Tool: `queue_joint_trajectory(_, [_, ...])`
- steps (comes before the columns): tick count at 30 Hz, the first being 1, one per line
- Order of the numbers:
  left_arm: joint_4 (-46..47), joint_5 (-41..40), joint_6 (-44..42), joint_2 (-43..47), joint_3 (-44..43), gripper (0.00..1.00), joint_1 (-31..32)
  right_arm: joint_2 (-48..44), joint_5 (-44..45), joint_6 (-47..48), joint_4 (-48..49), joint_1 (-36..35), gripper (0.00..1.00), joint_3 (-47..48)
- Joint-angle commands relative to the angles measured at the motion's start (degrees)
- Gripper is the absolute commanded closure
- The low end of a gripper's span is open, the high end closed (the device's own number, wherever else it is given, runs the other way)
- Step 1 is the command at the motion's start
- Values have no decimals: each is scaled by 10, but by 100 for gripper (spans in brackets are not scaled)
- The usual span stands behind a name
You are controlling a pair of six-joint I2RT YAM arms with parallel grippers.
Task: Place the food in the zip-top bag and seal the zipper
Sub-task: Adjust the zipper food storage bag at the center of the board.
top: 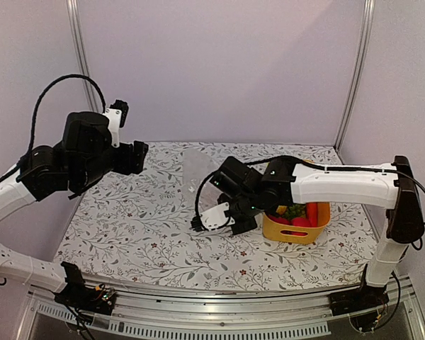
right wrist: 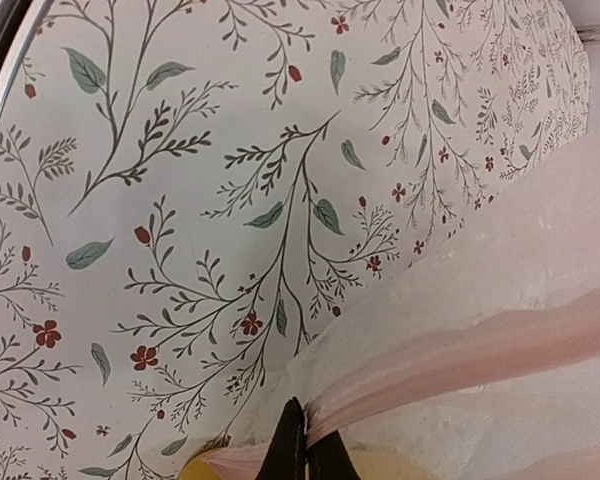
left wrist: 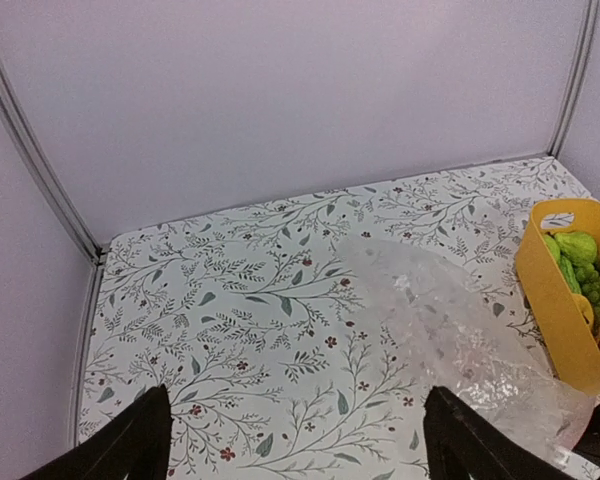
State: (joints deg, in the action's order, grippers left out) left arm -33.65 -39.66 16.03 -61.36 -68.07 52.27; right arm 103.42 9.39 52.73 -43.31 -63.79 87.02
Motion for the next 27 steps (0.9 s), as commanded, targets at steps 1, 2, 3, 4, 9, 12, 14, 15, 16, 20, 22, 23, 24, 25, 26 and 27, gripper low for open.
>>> queue_joint_trajectory(1, [8, 49, -38, -3, 7, 13, -15, -3, 104, 50, 48, -18, 99, -38])
queue_joint_trajectory(2, [8, 60, -41, -5, 9, 13, -17, -5, 111, 53, 54, -20, 98, -42])
queue_joint_trajectory(3, [8, 68, -42, -8, 11, 13, -18, -8, 117, 53, 61, -21, 96, -47])
queue_joint_trajectory(4, [9, 75, -42, -12, 14, 13, -20, -12, 118, 53, 70, -22, 93, -53])
queue_joint_trajectory(9, [19, 124, -34, -31, 33, 14, -26, -30, 79, 37, 89, -23, 66, -93])
queue_joint_trajectory(12, [5, 158, -23, -52, 39, 18, -26, -50, 36, 15, 81, -23, 56, -113])
queue_joint_trajectory(14, [-9, 171, -5, -72, 37, 22, -22, -90, -7, -8, 72, -22, 52, -134])
queue_joint_trajectory(15, [-12, 171, 8, -81, 38, 24, -18, -107, -27, -13, 72, -19, 51, -150])
queue_joint_trajectory(16, [-15, 169, 18, -92, 38, 24, -12, -134, -51, -20, 71, -10, 50, -169])
queue_joint_trajectory(20, [-29, 135, 45, -162, 6, 26, 39, -218, -156, -62, 74, 88, 48, -211])
queue_joint_trajectory(22, [-44, 118, 54, -216, -29, 26, 70, -250, -204, -86, 79, 158, 48, -222])
queue_joint_trajectory(23, [-55, 108, 57, -245, -52, 26, 82, -266, -225, -105, 90, 189, 48, -231])
queue_joint_trajectory(24, [-62, 98, 61, -275, -75, 26, 94, -279, -243, -124, 105, 222, 48, -245])
queue_joint_trajectory(25, [-77, 85, 68, -304, -101, 27, 105, -303, -258, -140, 123, 250, 48, -260])
queue_joint_trajectory(26, [-88, 79, 75, -335, -127, 28, 113, -322, -270, -167, 140, 284, 48, -277])
queue_joint_trajectory(27, [-101, 75, 80, -365, -161, 29, 120, -337, -278, -189, 161, 309, 47, -297])
